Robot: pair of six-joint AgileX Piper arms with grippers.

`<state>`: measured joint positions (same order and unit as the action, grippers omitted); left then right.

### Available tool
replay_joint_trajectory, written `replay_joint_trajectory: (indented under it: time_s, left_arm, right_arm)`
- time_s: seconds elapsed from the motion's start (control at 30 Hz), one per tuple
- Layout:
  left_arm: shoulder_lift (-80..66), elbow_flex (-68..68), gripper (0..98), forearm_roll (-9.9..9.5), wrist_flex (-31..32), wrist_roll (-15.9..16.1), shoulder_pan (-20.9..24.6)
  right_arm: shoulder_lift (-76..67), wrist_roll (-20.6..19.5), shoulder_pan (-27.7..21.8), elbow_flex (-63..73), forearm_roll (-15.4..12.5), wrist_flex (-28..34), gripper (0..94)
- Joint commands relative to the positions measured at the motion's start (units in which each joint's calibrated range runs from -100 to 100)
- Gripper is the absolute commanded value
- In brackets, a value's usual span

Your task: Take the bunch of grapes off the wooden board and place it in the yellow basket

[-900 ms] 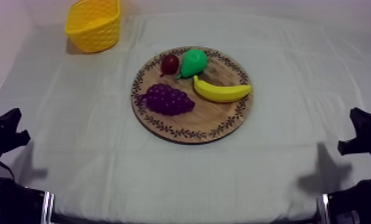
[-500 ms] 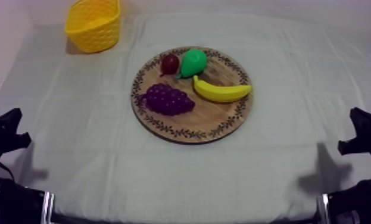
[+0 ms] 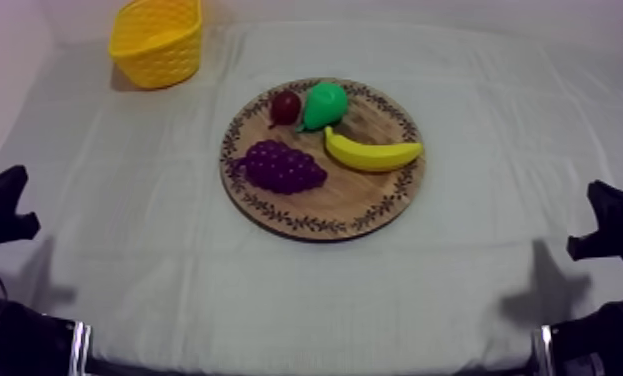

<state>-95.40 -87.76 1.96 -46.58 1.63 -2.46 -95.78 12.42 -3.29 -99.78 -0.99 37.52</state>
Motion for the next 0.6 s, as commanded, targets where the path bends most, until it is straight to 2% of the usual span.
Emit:
replay_joint_trajectory:
  time_s: [0.0,0.2,0.57]
  left_arm:
    - [3.49,4.62,0.0,-0.22,-0.24,-0.05,-0.37]
    - [13.58,14.38,0.0,-0.16,-0.83,-0.01,-2.41]
    - [32.49,30.98,0.0,-0.08,-1.21,-0.05,-9.04]
  right_arm:
    - [0.02,0.01,0.00,0.01,-0.01,0.06,0.3]
    - [0.02,0.01,0.00,0.01,-0.01,0.06,0.3]
    - [0.02,-0.03,0.00,0.01,-0.01,0.06,0.3]
